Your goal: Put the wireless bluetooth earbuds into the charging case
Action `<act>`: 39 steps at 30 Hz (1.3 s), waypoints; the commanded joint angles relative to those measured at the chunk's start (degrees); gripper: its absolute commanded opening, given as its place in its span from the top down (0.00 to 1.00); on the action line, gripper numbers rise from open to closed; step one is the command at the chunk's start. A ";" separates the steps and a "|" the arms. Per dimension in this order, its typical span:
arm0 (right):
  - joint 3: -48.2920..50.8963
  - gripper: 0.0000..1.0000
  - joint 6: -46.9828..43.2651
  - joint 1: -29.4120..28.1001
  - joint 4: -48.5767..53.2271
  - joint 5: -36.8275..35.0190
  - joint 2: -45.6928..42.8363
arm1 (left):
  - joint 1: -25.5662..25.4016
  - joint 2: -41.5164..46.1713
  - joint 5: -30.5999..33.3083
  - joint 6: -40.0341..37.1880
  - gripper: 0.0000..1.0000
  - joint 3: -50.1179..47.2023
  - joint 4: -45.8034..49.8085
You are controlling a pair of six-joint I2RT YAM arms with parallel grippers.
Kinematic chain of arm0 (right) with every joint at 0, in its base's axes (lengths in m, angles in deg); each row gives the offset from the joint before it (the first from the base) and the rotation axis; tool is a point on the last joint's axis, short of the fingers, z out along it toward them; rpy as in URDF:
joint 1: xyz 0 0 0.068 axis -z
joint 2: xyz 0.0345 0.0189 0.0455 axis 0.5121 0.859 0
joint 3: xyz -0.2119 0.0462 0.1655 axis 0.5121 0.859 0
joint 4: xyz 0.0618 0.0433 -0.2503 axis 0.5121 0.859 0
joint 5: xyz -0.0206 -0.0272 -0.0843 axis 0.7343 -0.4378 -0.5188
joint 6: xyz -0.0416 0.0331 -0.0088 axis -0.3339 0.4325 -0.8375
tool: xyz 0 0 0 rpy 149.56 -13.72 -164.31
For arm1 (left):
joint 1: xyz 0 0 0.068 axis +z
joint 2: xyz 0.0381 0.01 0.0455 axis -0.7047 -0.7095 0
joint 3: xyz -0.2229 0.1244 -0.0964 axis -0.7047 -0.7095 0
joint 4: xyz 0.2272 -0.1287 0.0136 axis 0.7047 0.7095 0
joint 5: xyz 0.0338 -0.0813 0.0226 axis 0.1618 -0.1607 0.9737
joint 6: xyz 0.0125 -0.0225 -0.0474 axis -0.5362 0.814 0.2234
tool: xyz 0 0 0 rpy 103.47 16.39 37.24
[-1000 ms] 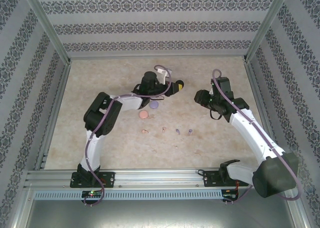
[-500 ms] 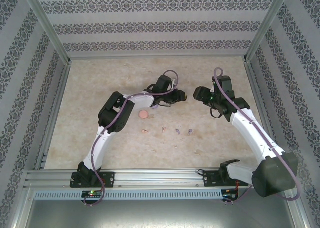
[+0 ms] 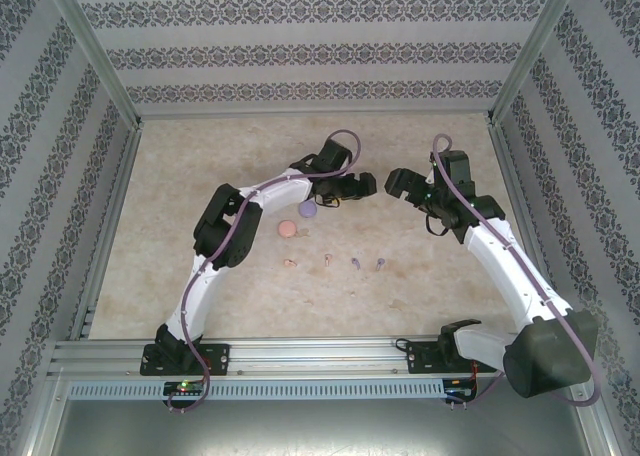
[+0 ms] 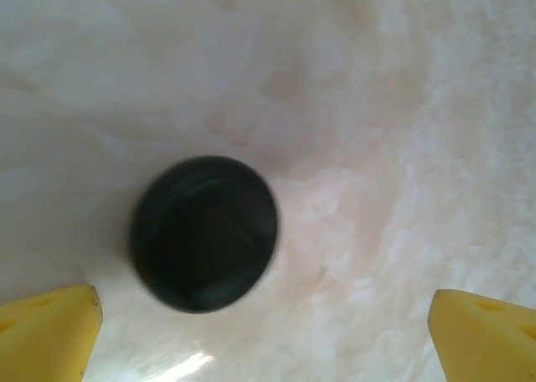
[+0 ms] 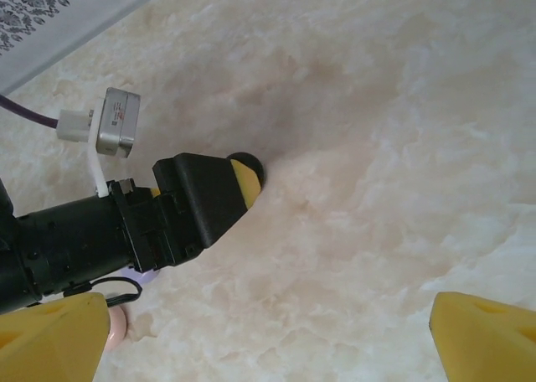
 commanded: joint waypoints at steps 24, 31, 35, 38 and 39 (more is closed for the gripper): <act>-9.08 0.03 1.95 -16.12 5.64 -6.51 11.86 | 9.57 49.19 26.87 -12.06 0.01 -32.59 -2.08; -23.39 0.11 4.38 -27.28 11.60 -8.59 28.37 | 19.54 58.36 27.52 -8.38 0.01 -41.02 -0.57; -33.55 0.13 5.26 -31.74 17.56 -10.34 38.13 | 25.45 61.52 24.96 -3.84 0.01 -45.37 -1.80; -41.27 0.13 6.14 -34.41 22.06 -11.96 44.55 | 28.60 62.68 23.39 0.01 0.01 -48.29 -3.56; -43.70 0.13 6.43 -35.18 23.26 -12.35 46.52 | 29.43 63.17 22.95 0.03 0.01 -49.48 -5.00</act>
